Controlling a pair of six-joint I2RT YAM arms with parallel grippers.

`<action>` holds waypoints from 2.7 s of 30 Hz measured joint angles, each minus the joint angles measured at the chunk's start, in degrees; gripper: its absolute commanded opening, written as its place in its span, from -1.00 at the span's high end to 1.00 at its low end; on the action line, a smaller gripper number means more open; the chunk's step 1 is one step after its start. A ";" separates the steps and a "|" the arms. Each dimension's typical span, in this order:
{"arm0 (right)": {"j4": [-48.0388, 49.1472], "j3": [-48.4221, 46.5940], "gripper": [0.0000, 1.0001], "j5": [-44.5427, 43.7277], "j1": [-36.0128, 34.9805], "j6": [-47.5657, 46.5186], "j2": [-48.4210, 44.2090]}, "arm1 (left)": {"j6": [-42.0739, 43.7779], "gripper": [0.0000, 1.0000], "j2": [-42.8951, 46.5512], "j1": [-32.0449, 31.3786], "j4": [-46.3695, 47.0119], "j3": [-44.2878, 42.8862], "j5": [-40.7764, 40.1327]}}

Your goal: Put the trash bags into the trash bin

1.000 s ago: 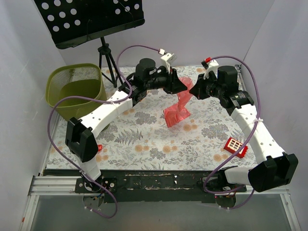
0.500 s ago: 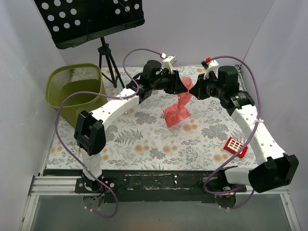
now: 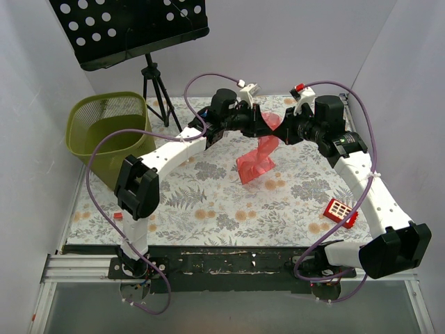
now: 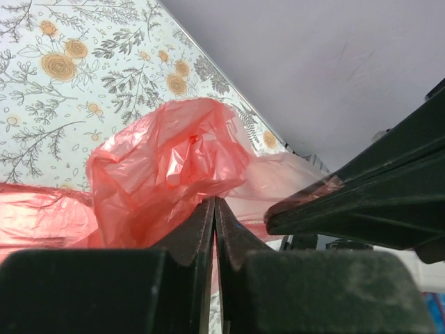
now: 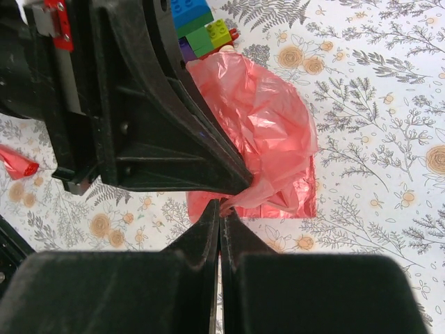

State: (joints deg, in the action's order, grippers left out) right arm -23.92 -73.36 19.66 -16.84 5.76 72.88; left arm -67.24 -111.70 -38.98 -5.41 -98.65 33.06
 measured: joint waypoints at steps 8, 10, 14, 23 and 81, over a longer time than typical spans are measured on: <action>-0.02 0.61 0.97 -2.54 0.04 -0.15 -0.24 | 1.38 1.00 1.14 0.57 1.62 2.19 0.74; -0.35 1.38 0.97 -4.02 0.31 0.04 -0.61 | 2.58 1.00 2.84 0.92 2.19 4.13 0.24; -1.55 2.03 0.97 -6.49 1.68 0.63 -0.72 | 5.42 1.00 7.80 1.20 2.99 8.00 -0.81; -1.73 2.03 0.97 -6.01 2.69 1.57 -0.55 | 10.08 0.83 15.39 1.42 5.49 12.94 -0.42; -1.97 4.79 0.09 3.48 4.90 0.83 -0.87 | 16.96 1.00 13.42 0.63 3.63 13.07 5.16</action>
State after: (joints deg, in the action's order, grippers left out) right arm -25.89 -68.58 23.14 -11.94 6.59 72.01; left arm -50.28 -98.28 -38.35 -1.78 -85.58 38.22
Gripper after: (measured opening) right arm 0.342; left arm 0.009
